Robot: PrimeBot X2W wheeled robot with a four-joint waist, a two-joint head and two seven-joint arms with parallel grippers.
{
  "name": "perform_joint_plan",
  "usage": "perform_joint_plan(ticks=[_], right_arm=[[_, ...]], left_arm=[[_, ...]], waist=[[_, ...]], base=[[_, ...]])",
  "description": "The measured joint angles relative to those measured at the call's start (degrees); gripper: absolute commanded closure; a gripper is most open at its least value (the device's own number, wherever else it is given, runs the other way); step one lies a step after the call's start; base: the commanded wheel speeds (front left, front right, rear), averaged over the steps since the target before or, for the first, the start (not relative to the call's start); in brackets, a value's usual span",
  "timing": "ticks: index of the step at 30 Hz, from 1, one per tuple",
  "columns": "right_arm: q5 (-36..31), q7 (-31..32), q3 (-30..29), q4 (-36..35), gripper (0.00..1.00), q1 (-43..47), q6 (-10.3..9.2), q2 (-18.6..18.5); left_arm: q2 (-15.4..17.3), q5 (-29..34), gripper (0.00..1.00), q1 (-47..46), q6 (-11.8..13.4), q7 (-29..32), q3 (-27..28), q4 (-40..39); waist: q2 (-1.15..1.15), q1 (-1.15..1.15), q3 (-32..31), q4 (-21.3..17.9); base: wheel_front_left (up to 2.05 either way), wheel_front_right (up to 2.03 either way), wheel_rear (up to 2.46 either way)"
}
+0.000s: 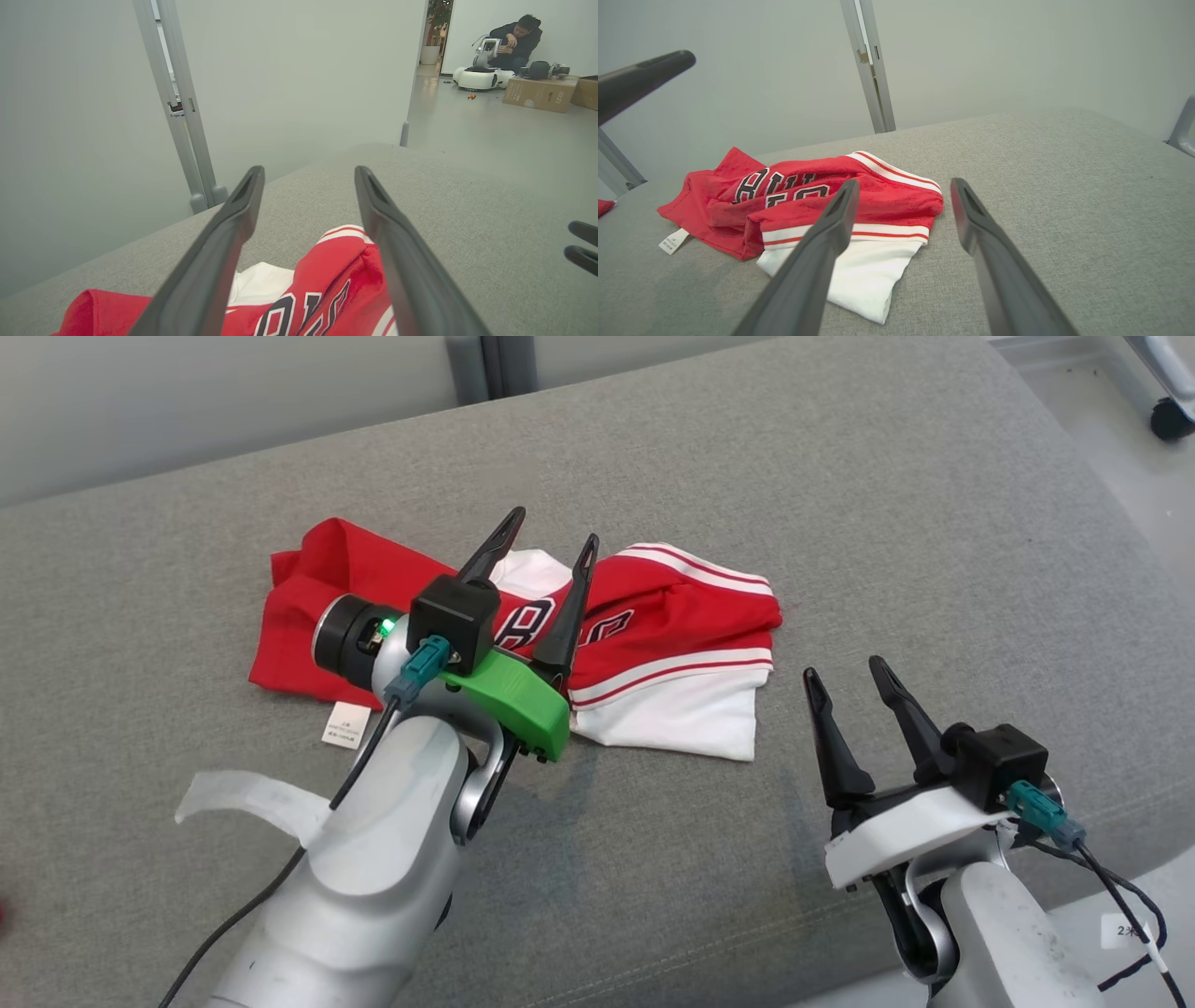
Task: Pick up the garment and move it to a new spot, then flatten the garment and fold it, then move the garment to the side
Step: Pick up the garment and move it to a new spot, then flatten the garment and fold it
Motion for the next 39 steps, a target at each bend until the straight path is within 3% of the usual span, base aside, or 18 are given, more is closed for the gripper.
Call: perform_joint_plan(ticks=[9, 16, 20, 29, 39], right_arm=[[0.0, 0.0, -0.9, -0.4, 0.0, 2.3, 0.0, 0.0], [0.0, 0.0, 0.1, -0.8, 0.0, 2.3, 0.0, 0.0], [-0.2, 0.0, 0.0, -0.9, 0.0, 2.0, 0.0, 0.0], [-0.5, 0.0, 0.0, -1.4, 0.0, 0.5, 0.0, 0.0], [-0.9, 0.0, -0.3, -1.6, 0.0, -0.6, 0.0, 0.0]], left_arm=[[0.4, 2.5, 0.0, 4.5, 1.5, 0.0, 3.5, -3.4], [3.8, 3.2, 0.0, 5.9, 2.0, 0.0, 7.7, -1.5], [6.8, 2.7, 0.0, 5.9, 1.5, 0.0, 11.0, 3.7], [10.4, 0.9, 0.0, 3.2, -0.3, 0.0, 15.1, 15.8], [12.1, -1.1, 0.0, 0.9, -2.1, 0.0, 18.1, 24.7]], waist=[[0.0, 0.0, -2.8, 4.8], [0.0, 0.0, -3.3, 6.8], [0.0, 0.0, -2.5, 6.0], [0.0, 0.0, 0.4, 4.1], [0.0, 0.0, 4.1, 1.4]], base=[[0.0, 0.0, 0.0], [0.0, 0.0, 0.0], [0.0, 0.0, 0.0], [0.0, 0.0, 0.0], [0.0, 0.0, 0.0]])
